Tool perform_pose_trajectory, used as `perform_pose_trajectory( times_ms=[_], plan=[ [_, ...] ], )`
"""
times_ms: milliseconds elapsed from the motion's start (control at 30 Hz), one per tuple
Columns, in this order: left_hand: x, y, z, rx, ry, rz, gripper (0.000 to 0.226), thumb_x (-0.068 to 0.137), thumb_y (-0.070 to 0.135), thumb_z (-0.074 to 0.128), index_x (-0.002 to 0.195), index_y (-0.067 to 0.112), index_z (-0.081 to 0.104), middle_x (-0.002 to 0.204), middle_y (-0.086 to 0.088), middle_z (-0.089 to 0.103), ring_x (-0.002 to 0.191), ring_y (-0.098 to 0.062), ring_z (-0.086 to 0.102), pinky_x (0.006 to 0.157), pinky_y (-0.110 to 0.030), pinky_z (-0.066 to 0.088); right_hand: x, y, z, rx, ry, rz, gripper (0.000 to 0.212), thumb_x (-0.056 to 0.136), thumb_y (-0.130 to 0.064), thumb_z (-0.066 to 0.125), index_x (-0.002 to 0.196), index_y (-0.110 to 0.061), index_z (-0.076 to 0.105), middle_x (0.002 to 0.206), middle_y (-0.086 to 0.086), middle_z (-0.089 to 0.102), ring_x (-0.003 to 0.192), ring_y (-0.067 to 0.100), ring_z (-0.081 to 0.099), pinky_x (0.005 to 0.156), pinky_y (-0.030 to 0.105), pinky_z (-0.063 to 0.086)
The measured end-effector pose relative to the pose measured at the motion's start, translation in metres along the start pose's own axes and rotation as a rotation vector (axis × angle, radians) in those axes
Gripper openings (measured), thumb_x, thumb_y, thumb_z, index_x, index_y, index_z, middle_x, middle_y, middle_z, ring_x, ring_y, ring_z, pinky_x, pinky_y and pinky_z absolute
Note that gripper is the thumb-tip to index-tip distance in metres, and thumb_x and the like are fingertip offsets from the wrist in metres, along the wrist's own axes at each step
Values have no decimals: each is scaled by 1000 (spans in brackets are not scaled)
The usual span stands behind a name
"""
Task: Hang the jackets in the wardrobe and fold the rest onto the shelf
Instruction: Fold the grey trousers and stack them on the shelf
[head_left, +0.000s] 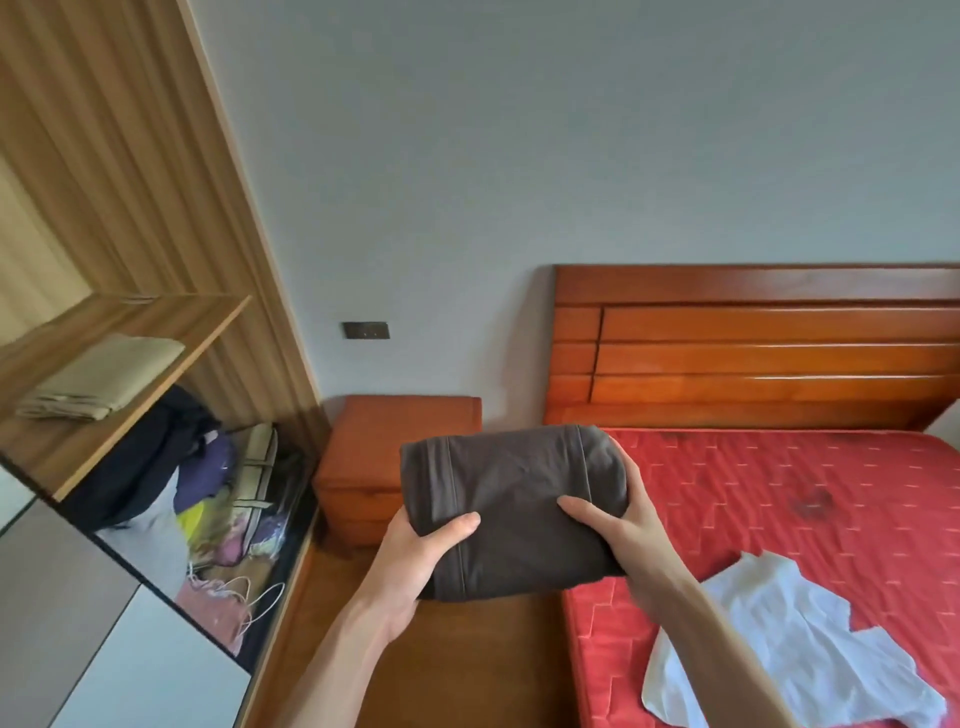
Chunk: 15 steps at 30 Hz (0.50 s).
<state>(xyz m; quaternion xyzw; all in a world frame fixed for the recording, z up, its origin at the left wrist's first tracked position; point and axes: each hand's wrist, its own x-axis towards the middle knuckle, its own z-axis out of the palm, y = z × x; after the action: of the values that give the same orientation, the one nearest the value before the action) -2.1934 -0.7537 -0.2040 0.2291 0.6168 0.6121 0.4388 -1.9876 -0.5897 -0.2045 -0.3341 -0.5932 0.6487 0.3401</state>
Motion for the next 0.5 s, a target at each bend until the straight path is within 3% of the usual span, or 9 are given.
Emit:
perform_pose_trajectory(
  times_ms=[100,200,333,500],
  plan=[
    [13,14,-37,20,79,38,78,55,56,94,126,36,67,116,13,77,109,-14,73,94,-35,60,27,-1,46,11,-20,12,97,64,-48,99,142,-61,43,139,-23,61,124,5,63,99,37,59],
    [24,25,-70,33,176,58,90,51,63,91,132,36,62,123,11,73,115,-16,69,101,-42,58,51,0,89,27,-29,56,107,61,-50,99,149,-50,38,136,-20,63,120,7,66,96,36,61],
    [41,36,-109,-2,266,47,95,49,64,90,135,36,60,123,12,73,118,-16,67,105,-46,56,89,-2,137,30,-115,120,84,59,-49,99,131,-31,60,117,-9,77,104,12,75,82,30,63],
    [66,44,-150,-1,383,69,77,49,68,87,118,45,62,106,32,73,108,-1,67,85,-20,56,143,1,188,22,-201,141,82,62,-47,98,132,-31,59,119,-7,76,106,16,75,92,41,62]
  ],
)
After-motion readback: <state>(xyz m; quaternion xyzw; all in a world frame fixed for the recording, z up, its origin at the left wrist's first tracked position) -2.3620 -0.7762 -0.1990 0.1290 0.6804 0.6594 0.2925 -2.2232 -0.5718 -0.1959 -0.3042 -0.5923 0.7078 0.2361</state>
